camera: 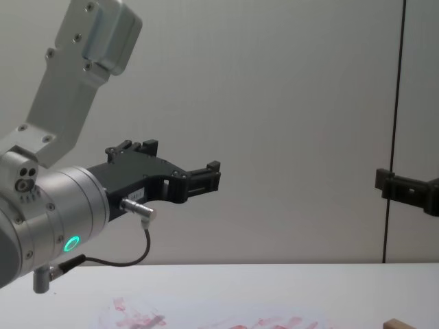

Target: Use the one hand to pick up the stamp and affix it onto the A4 paper.

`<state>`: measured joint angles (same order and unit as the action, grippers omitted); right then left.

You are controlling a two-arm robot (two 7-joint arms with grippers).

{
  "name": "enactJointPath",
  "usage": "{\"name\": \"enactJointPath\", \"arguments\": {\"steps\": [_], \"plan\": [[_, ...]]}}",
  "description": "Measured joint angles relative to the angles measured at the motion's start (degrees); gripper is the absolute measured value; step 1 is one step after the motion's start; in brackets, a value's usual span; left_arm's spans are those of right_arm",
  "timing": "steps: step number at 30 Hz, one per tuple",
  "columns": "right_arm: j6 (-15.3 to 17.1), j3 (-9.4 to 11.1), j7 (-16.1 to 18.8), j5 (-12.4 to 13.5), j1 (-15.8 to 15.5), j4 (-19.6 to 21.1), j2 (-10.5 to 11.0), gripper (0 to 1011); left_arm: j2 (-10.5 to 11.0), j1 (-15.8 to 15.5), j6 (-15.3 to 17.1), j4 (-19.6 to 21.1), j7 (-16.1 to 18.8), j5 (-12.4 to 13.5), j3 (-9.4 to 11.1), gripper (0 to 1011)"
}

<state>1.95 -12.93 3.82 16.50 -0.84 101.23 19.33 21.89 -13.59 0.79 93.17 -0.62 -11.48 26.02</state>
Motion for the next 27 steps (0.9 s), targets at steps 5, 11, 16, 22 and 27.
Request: {"name": "enactJointPath", "arguments": {"steps": [5, 11, 16, 22, 27], "plan": [[0.0, -0.02, 0.01, 0.0, 0.0, 0.0, 0.0, 1001, 0.0, 0.0, 0.0, 0.0, 0.0, 0.0, 0.0, 1001], [0.0, -0.01, 0.01, -0.02, 0.0, 0.0, 0.0, 1001, 0.0, 0.0, 0.0, 0.0, 0.0, 0.0, 0.0, 1001], [0.0, -0.02, 0.01, -0.04, 0.0, 0.0, 0.0, 1001, 0.0, 0.0, 0.0, 0.0, 0.0, 0.0, 0.0, 1001], [0.0, -0.01, 0.01, -0.04, 0.0, -0.01, 0.0, 1001, 0.0, 0.0, 0.0, 0.0, 0.0, 0.0, 0.0, 1001], [0.0, -0.01, 0.01, -0.04, 0.0, -0.01, 0.0, 1001, 0.0, 0.0, 0.0, 0.0, 0.0, 0.0, 0.0, 1002]]}}
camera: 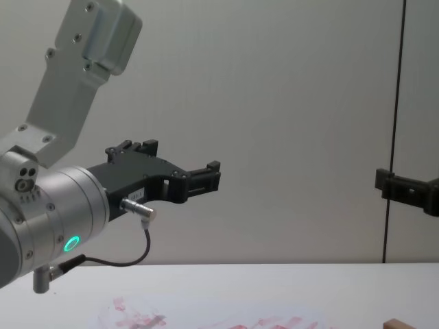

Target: Use the one hand to pick up the stamp and affix it onto the A4 paper.

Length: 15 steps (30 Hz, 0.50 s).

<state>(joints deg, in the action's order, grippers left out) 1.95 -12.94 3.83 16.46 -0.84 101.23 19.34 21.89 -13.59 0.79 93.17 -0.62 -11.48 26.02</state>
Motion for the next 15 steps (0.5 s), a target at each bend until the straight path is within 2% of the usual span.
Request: {"name": "enactJointPath", "arguments": {"steps": [15], "plan": [[0.77, 0.4, 0.08, 0.51, -0.39, 0.28, 0.49, 1001, 0.0, 0.0, 0.0, 0.0, 0.0, 0.0, 0.0, 1002]]}}
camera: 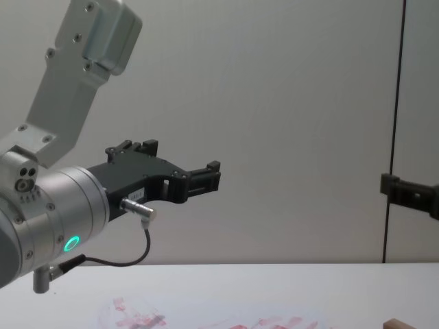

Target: Use the one hand to pick up the stamp and affix it onto the A4 paper.

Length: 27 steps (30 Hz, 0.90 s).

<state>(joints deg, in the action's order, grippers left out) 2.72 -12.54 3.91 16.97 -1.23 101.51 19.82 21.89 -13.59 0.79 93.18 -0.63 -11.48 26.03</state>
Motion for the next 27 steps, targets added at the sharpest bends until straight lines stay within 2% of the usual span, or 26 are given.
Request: {"name": "enactJointPath", "arguments": {"steps": [6, 17, 27], "plan": [[2.2, 0.62, -0.22, 0.96, -1.01, 0.7, 1.0, 1001, 0.0, 0.0, 0.0, 0.0, 0.0, 0.0, 0.0, 1002], [8.42, 1.21, -0.59, 1.42, -2.74, 1.12, 2.63, 1001, 0.0, 0.0, 0.0, 0.0, 0.0, 0.0, 0.0, 1001], [14.4, 0.41, 1.07, -1.45, -1.93, -0.7, 2.32, 1001, 0.0, 0.0, 0.0, 0.0, 0.0, 0.0, 0.0, 1001]]}}
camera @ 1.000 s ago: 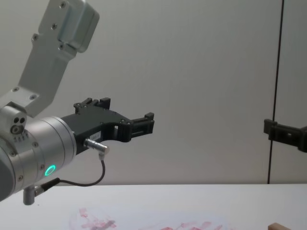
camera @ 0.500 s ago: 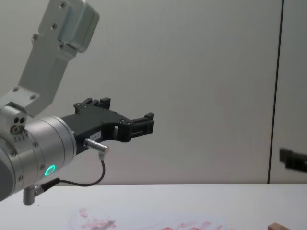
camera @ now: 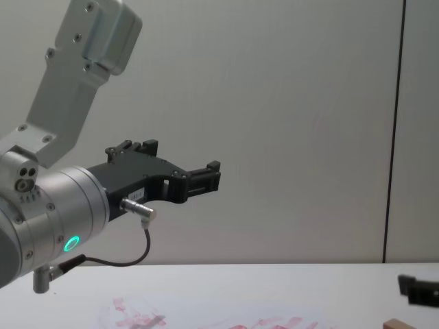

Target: Use the one hand to pick up the stamp and affix it onto the A4 paper.

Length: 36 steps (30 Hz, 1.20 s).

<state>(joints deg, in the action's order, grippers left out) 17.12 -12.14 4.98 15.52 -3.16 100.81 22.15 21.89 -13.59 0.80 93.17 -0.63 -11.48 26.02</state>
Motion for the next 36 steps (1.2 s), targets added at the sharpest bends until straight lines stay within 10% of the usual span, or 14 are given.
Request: {"name": "enactJointPath", "arguments": {"steps": [36], "plan": [[5.12, -3.69, 3.57, -9.04, 4.1, -7.81, -4.17, 1001, 0.0, 0.0, 0.0, 0.0, 0.01, 0.0, 0.0, 1001]]}}
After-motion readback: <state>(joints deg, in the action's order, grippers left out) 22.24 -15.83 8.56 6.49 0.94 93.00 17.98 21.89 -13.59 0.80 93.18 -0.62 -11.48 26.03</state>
